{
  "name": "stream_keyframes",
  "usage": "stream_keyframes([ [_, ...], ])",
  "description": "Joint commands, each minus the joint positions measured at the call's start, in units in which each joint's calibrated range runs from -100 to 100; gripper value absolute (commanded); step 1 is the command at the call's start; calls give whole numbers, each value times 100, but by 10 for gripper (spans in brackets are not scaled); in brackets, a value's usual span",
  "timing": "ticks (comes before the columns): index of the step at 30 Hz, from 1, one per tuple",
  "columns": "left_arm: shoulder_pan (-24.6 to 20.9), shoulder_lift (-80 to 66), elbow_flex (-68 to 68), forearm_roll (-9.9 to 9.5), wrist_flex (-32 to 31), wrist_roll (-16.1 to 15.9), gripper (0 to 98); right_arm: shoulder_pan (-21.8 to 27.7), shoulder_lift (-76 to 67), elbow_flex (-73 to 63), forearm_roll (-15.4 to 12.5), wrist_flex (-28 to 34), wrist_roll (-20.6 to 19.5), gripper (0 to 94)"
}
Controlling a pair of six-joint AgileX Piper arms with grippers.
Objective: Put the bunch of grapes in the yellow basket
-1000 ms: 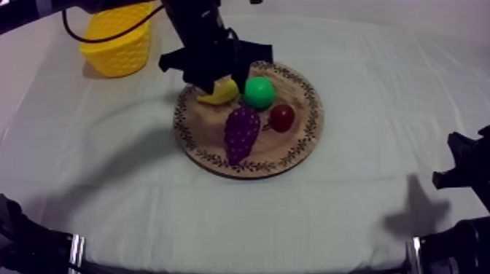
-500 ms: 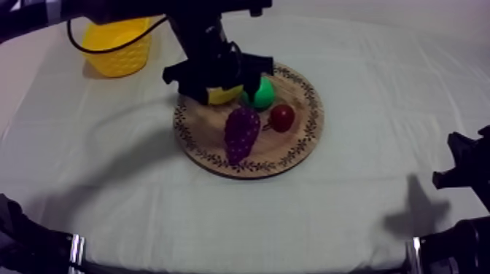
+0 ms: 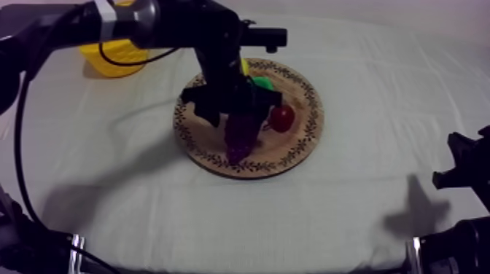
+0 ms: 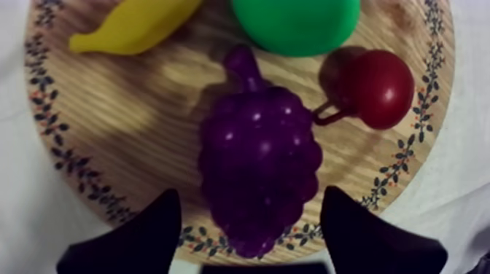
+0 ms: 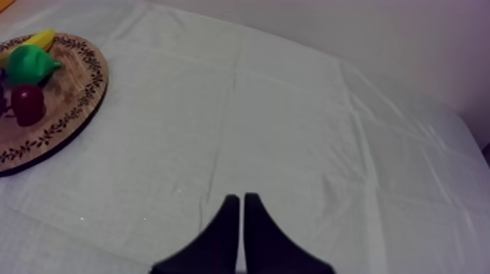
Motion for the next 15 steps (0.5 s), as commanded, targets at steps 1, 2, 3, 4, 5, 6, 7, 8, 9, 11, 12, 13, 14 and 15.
stream_keyframes([
  [1, 16, 145, -89, 9, 3, -14, 705, 1, 2, -1, 1, -1, -1, 3],
  [2, 23, 207, -132, 13, 2, -23, 704, 1, 2, -1, 1, -1, -1, 3],
  [3, 28, 266, -172, 18, 1, -35, 703, 1, 2, -1, 1, -1, -1, 3],
  [4, 30, 326, -217, 22, 3, -51, 703, 1, 2, -1, 1, -1, -1, 3],
  [5, 31, 383, -268, 26, 24, -64, 702, 1, 2, -1, 1, -1, -1, 3],
  [6, 31, 433, -321, 28, 53, -74, 701, 1, 2, -1, 1, -1, -1, 3],
  [7, 32, 479, -375, 30, 83, -83, 699, 1, 2, -1, 1, -1, -1, 3],
  [8, 32, 518, -426, 31, 113, -89, 698, 1, 2, -1, 1, -1, -1, 3],
  [9, 32, 556, -471, 32, 147, -93, 697, 1, 2, -1, 1, -1, -1, 3],
  [11, 27, 632, -568, 34, 220, -101, 694, 1, 2, -1, 1, -1, 1, 3],
  [12, 22, 667, -614, 38, 256, -111, 693, 1, 2, -1, 1, -1, 2, 3],
  [13, 17, 702, -654, 44, 288, -120, 691, 1, 2, -1, 1, -1, 1, 3],
  [14, 13, 734, -691, 50, 318, -127, 690, 1, 2, -1, 1, -1, 1, 3],
  [15, 8, 764, -724, 55, 346, -131, 688, 1, 2, -1, 1, -1, 0, 3],
])
